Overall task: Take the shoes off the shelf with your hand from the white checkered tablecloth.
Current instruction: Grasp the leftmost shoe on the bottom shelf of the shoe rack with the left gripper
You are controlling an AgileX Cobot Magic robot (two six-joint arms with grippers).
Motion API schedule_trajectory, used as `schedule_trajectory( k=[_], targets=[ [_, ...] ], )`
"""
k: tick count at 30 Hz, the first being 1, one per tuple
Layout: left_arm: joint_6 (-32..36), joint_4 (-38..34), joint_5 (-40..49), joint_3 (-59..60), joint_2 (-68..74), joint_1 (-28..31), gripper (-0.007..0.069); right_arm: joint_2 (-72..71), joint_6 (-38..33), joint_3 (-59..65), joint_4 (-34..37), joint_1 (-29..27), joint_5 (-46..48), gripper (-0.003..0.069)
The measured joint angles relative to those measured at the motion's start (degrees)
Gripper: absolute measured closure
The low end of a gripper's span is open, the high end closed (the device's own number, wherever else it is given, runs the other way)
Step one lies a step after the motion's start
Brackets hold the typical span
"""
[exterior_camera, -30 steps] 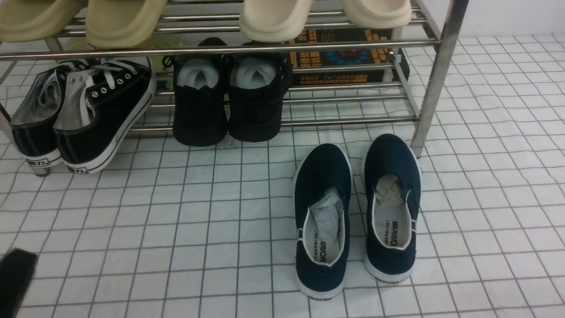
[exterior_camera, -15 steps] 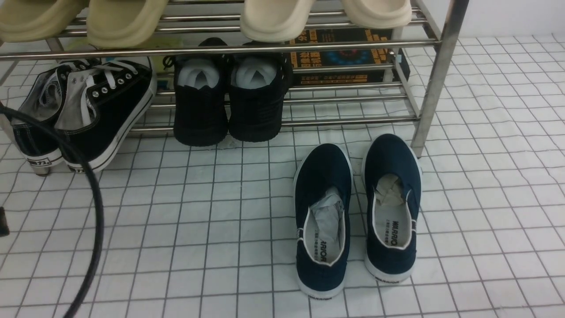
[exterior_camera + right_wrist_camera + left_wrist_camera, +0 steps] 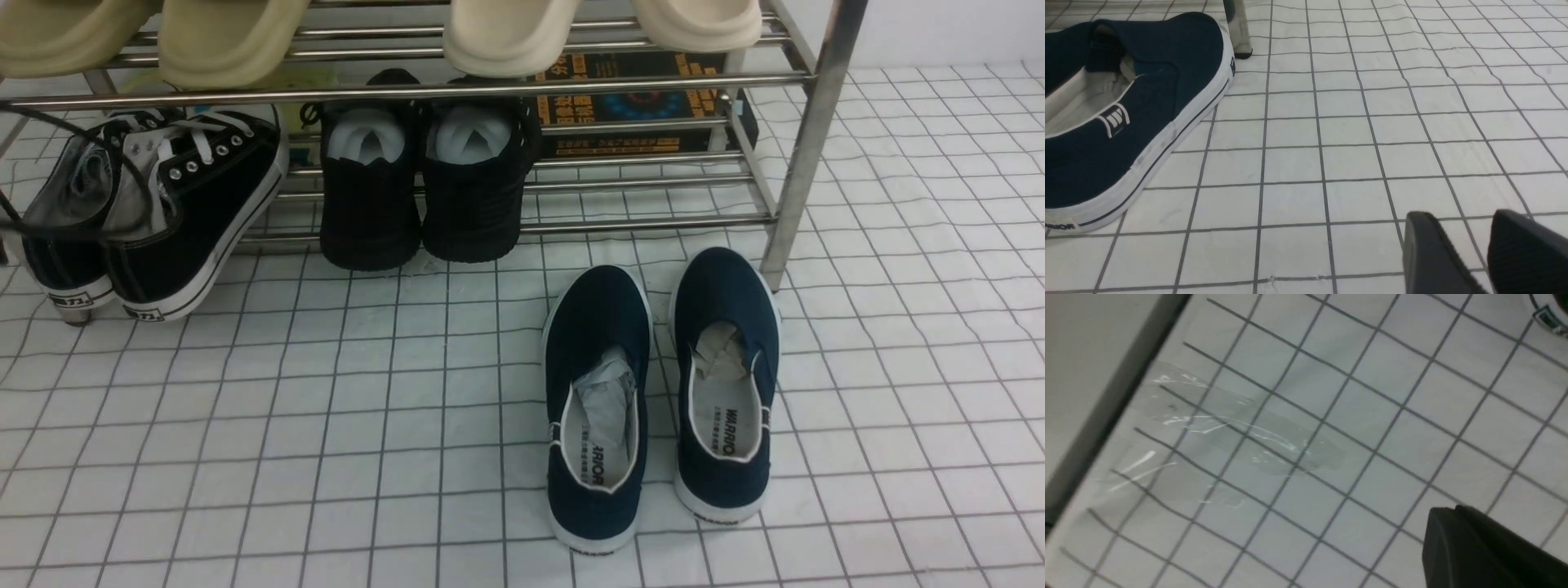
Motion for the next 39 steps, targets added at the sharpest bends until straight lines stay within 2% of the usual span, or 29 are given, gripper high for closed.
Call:
schedule_trajectory(
  k=[2, 5, 11, 13, 16, 19, 20, 21, 22, 24, 27, 33, 39],
  targets=[
    [2.11, -8.55, -0.09, -3.37, 2.77, 3.48, 0.0610, 0.00, 0.00, 0.00, 0.00, 0.00, 0.00, 0.0420],
    [2.64, -16.41, -2.19, -4.66, 4.33, 6.28, 0.0608, 0.00, 0.00, 0.00, 0.00, 0.00, 0.00, 0.0420],
    [-0.13, -22.16, -6.19, -4.78, 5.10, 6.90, 0.0594, 0.00, 0.00, 0.00, 0.00, 0.00, 0.00, 0.0420],
    [-2.72, -24.33, -8.62, -4.78, 5.23, 6.90, 0.0562, 0.00, 0.00, 0.00, 0.00, 0.00, 0.00, 0.0420],
    [-4.10, -26.51, -11.30, -4.78, 5.34, 6.96, 0.0485, 0.00, 0.00, 0.00, 0.00, 0.00, 0.00, 0.0420],
    [-4.58, -28.22, -13.95, -4.89, 6.29, 6.96, 0.0370, 0.00, 0.00, 0.00, 0.12, 0.00, 0.00, 0.0420],
    [-4.66, -28.38, -14.13, -4.89, 6.39, 6.96, 0.0362, 0.00, 0.00, 0.00, 0.12, 0.00, 0.00, 0.0420],
    [-4.78, -29.39, -15.27, -4.89, 7.37, 6.96, 0.0295, 0.00, 0.00, 0.00, 0.17, 0.00, 0.00, 0.0420],
    [-4.78, -29.68, -15.36, -4.89, 7.49, 6.96, 0.0288, 0.00, 0.00, 0.00, 0.17, 0.00, 0.00, 0.0420],
    [-4.85, -31.90, -16.55, -4.89, 9.13, 6.96, 0.0195, 0.00, 0.00, 0.00, 0.17, 0.00, 0.04, 0.0420],
    [-4.85, -33.45, -17.66, -4.89, 10.80, 6.96, 0.0133, 0.00, 0.00, 0.00, 0.12, 0.00, 0.04, 0.0420],
    [-4.85, -33.82, -20.32, -4.89, 14.00, 6.96, 0.0123, 0.00, 0.00, 0.00, 0.16, 0.00, 0.04, 0.0420],
    [-4.85, -33.94, -21.70, -4.89, 16.85, 6.96, 0.0165, 0.00, 0.00, 0.00, 0.10, 0.00, 0.04, 0.0420]
  ],
)
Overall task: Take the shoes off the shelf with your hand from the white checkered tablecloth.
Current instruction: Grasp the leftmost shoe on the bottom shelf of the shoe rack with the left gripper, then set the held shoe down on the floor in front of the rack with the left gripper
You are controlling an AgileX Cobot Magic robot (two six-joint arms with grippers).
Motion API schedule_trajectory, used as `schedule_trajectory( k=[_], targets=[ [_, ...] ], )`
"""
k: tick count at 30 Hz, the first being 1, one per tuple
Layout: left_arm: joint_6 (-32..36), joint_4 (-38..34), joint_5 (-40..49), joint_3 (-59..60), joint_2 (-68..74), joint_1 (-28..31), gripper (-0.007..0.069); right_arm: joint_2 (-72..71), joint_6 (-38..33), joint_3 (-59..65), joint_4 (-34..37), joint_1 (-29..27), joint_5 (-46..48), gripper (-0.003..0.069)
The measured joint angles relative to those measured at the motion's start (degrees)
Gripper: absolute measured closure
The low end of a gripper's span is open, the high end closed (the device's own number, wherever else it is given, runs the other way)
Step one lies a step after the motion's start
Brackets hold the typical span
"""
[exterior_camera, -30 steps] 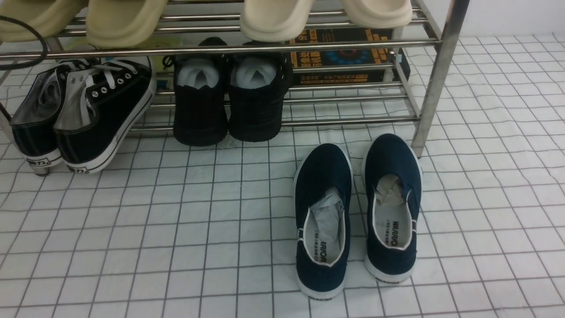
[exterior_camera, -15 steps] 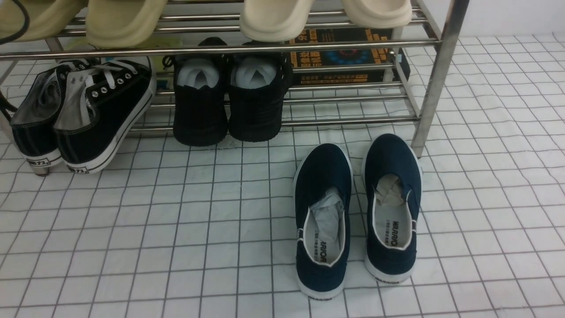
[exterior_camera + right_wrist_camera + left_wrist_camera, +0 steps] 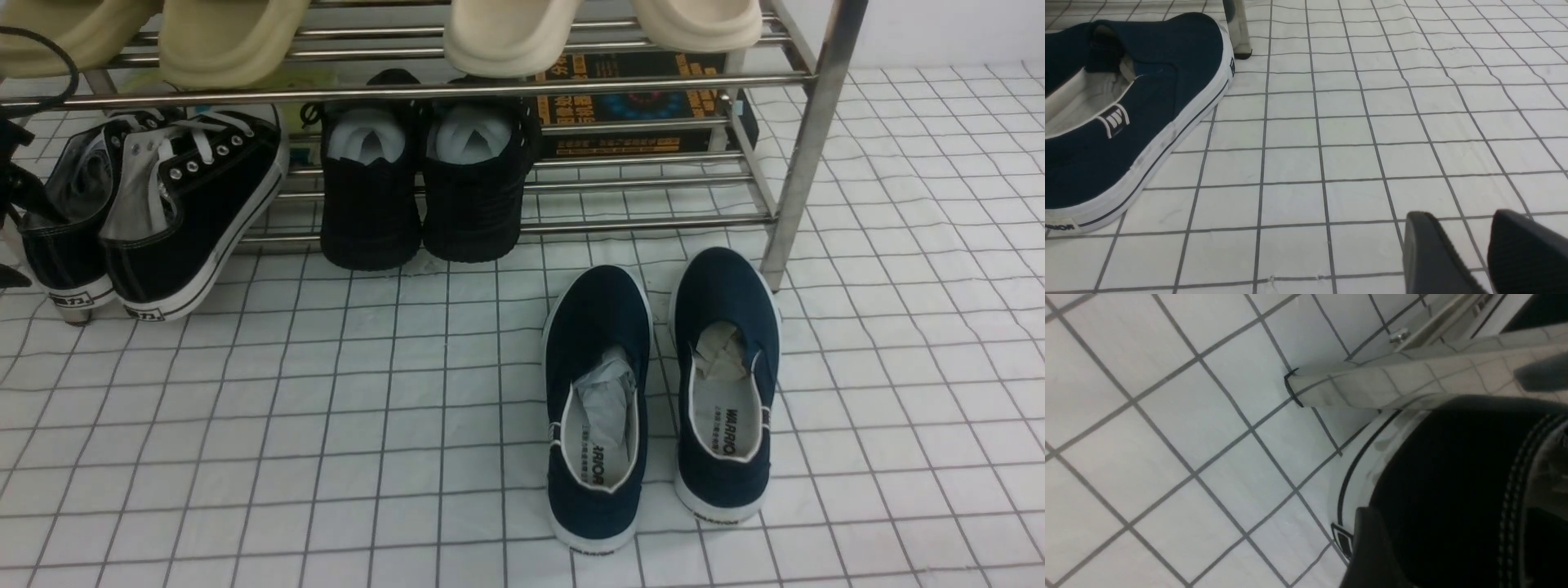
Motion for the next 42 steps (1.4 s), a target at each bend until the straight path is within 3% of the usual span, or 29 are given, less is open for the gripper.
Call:
schedule_trajectory(
  k=[2, 5, 6, 8, 12, 21, 25, 30, 42],
  targets=[
    [0.00, -0.38, 0.06, 0.00, 1.00, 0.00, 0.0194, 0.00, 0.00, 0.00, 0.00, 0.00, 0.00, 0.0420],
    [0.39, -0.32, 1.05, -0.16, 2.12, 0.00, 0.0319, 0.00, 0.00, 0.00, 0.00, 0.00, 0.00, 0.0420],
    [0.42, -0.32, 1.13, -0.16, 2.12, 0.00, 0.0328, 0.00, 0.00, 0.00, 0.00, 0.00, 0.00, 0.0420],
    [1.00, 0.47, 1.79, -0.16, 2.68, 0.12, 0.0440, 0.00, 0.00, 0.00, 0.00, 0.00, 0.00, 0.0420],
    [1.13, 1.50, 4.33, -0.16, 2.23, 0.26, 0.0517, 0.00, 0.00, 0.00, 0.00, 0.00, 0.00, 0.0420],
    [-4.98, 11.80, 12.78, -0.05, -6.85, 0.26, 0.0536, 0.00, 0.00, 0.00, 0.00, 0.00, 0.00, 0.0420],
    [-8.29, 20.70, 22.64, -0.05, -12.24, 0.26, 0.0546, 0.00, 0.00, 0.00, -0.06, 0.00, 0.00, 0.0420],
    [-8.63, 26.26, 32.18, -0.05, -15.95, 0.26, 0.0554, 0.00, 0.00, 0.00, -0.01, 0.00, 0.00, 0.0420],
    [-10.44, 35.54, 33.62, 9.03, -26.36, 0.26, 0.0559, 0.00, 0.00, 0.00, -0.02, 0.00, 0.00, 0.0420]
  ],
)
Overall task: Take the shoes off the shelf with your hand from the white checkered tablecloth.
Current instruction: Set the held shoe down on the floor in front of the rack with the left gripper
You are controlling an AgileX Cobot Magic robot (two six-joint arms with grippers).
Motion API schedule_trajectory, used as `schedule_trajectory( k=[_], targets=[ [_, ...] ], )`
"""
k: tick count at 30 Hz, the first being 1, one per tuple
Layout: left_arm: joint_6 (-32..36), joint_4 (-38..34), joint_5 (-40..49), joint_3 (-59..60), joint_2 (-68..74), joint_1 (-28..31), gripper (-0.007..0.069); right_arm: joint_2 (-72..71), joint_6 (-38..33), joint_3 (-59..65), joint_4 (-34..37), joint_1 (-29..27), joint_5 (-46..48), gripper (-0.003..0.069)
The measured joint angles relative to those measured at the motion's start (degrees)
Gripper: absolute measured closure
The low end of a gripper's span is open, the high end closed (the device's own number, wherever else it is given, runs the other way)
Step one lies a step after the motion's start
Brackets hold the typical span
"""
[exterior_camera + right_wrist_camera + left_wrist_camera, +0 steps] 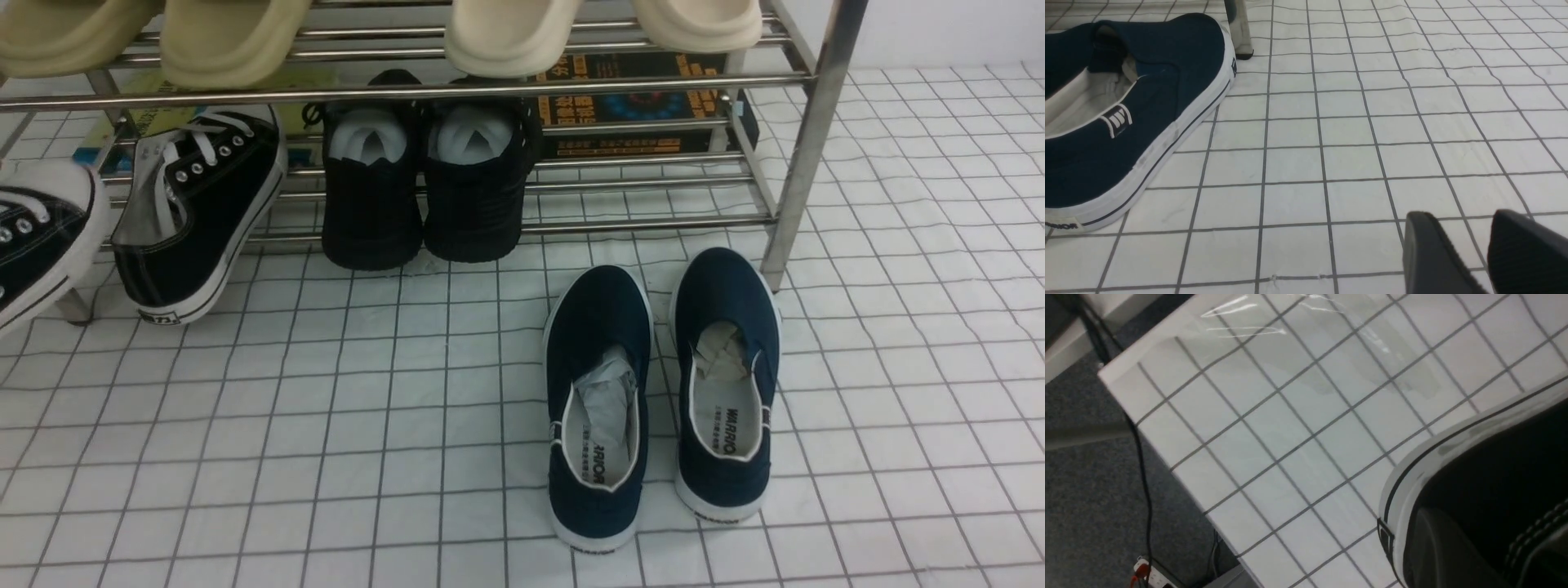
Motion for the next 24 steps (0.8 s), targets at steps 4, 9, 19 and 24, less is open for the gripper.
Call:
schedule_trajectory(
  k=[4, 9, 19, 24],
  targets=[
    [-1.03, -2.15, 0.00, 6.73, -1.89, 0.05, 0.0559, 0.00, 0.00, 0.00, 0.00, 0.00, 0.00, 0.0420],
    [-2.37, -5.61, -1.01, 12.97, -2.00, 0.05, 0.0572, 0.00, 0.00, 0.00, 0.00, 0.00, 0.00, 0.0420],
    [-6.56, -5.91, -0.36, 16.40, -2.41, 0.05, 0.0574, 0.00, 0.00, 0.00, 0.00, 0.00, 0.00, 0.0420],
    [-8.31, -6.28, -1.14, 16.40, -2.43, 0.05, 0.0574, 0.00, 0.00, 0.00, 0.00, 0.00, 0.00, 0.0420]
  ],
)
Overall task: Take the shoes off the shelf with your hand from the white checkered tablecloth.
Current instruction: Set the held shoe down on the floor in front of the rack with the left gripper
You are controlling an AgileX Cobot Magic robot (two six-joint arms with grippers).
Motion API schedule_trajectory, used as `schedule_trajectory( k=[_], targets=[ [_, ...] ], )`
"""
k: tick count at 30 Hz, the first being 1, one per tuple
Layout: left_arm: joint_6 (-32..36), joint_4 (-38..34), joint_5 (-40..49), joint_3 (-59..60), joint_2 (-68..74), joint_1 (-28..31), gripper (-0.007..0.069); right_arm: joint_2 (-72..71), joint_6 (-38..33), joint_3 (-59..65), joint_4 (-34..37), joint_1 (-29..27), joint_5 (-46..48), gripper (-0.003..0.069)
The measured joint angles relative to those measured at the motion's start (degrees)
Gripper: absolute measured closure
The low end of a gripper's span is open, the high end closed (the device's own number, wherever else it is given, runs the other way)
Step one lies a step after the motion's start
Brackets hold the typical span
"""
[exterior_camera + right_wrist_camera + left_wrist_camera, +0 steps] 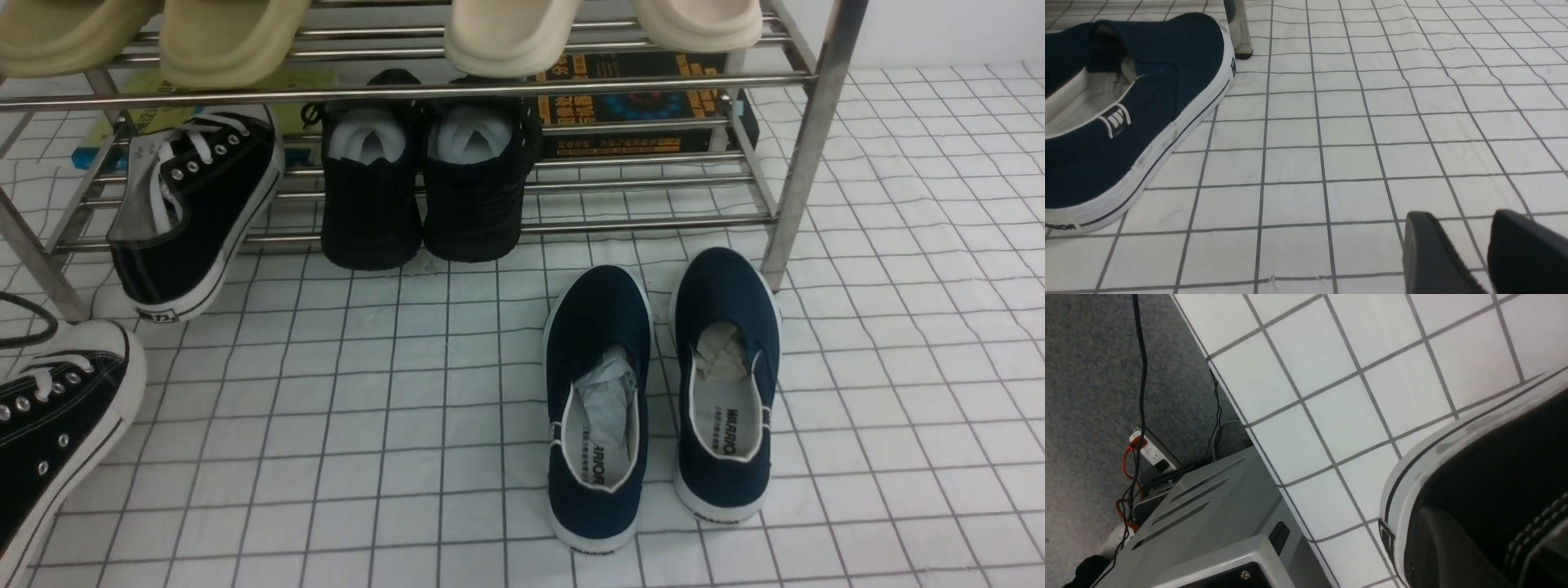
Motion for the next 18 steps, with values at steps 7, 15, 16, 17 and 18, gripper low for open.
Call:
schedule_trajectory(
  k=[7, 15, 16, 17, 18],
  targets=[
    [-0.47, -3.78, -1.73, 0.00, 0.56, 0.00, 0.0567, 0.00, 0.00, 0.00, 0.07, 0.00, 0.00, 0.0420],
    [-2.72, -4.37, -6.20, 0.06, 3.42, 0.00, 0.0494, 0.00, 0.00, 0.00, -0.03, 0.00, 0.00, 0.0420],
    [-2.51, -4.66, -7.92, 0.06, 3.66, -0.05, 0.0468, 0.00, 0.00, 0.00, 0.08, 0.00, 0.00, 0.0420],
    [-1.81, -4.71, -8.48, 0.06, 3.75, -0.05, 0.0452, 0.00, 0.00, 0.00, 0.07, 0.00, 0.00, 0.0420],
    [-0.77, -4.71, -8.88, 0.06, 3.75, -0.05, 0.0431, 0.00, 0.00, 0.00, 0.07, 0.00, 0.00, 0.0420]
  ],
)
